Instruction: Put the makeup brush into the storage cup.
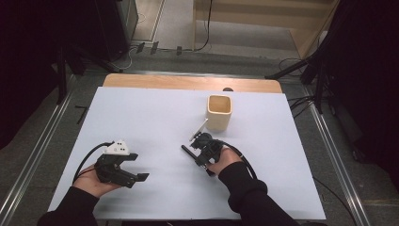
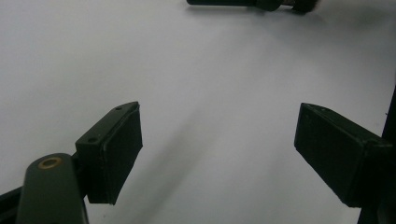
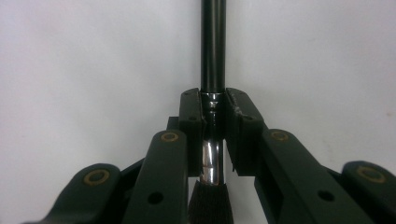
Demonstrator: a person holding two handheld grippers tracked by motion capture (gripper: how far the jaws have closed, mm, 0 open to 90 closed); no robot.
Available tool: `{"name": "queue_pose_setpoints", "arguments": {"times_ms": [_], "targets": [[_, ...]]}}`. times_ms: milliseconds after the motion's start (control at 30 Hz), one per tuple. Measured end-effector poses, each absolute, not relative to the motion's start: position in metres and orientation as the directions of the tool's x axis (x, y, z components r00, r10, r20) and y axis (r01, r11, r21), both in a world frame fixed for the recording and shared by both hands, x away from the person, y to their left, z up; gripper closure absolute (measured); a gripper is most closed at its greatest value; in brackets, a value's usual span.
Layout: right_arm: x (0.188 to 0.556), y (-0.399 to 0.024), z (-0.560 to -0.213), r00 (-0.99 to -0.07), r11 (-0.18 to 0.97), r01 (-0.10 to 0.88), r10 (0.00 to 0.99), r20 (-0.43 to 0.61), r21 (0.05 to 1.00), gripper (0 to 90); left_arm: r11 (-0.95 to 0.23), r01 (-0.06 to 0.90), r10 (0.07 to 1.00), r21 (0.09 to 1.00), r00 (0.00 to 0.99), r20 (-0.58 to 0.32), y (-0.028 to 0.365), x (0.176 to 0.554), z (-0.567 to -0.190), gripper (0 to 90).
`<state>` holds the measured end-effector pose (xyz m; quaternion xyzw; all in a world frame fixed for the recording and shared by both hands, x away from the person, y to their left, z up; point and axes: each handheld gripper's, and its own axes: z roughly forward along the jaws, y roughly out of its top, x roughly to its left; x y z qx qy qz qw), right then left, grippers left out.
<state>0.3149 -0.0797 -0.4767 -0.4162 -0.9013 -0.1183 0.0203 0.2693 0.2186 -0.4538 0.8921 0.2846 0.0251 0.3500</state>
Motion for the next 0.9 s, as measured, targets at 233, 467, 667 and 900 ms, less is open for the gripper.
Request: {"name": "queue_pose_setpoints", "arguments": {"times_ms": [233, 467, 667, 900], "targets": [[0.313, -0.093, -0.462, -0.682, 0.632, 0.728, 0.706, 0.189, 0.266, 79.0, -0.588, 0.493, 0.522, 0.642, 0.837, -0.164, 0.221, 0.270, -0.454, 16.3], [0.308, -0.112, -0.451, -0.709, 0.622, 0.700, 0.663, 0.240, 0.350, 79.0, -0.584, 0.495, 0.516, 0.643, 0.838, -0.177, 0.221, 0.274, -0.455, 16.5], [0.299, -0.135, -0.441, -0.751, 0.604, 0.644, 0.616, 0.236, 0.469, 79.0, -0.593, 0.475, 0.482, 0.650, 0.856, -0.186, 0.215, 0.277, -0.453, 16.2], [0.291, -0.157, -0.438, -0.736, 0.531, 0.658, 0.602, 0.309, 0.533, 79.0, -0.580, 0.472, 0.453, 0.664, 0.864, -0.219, 0.207, 0.280, -0.450, 16.2]]}}
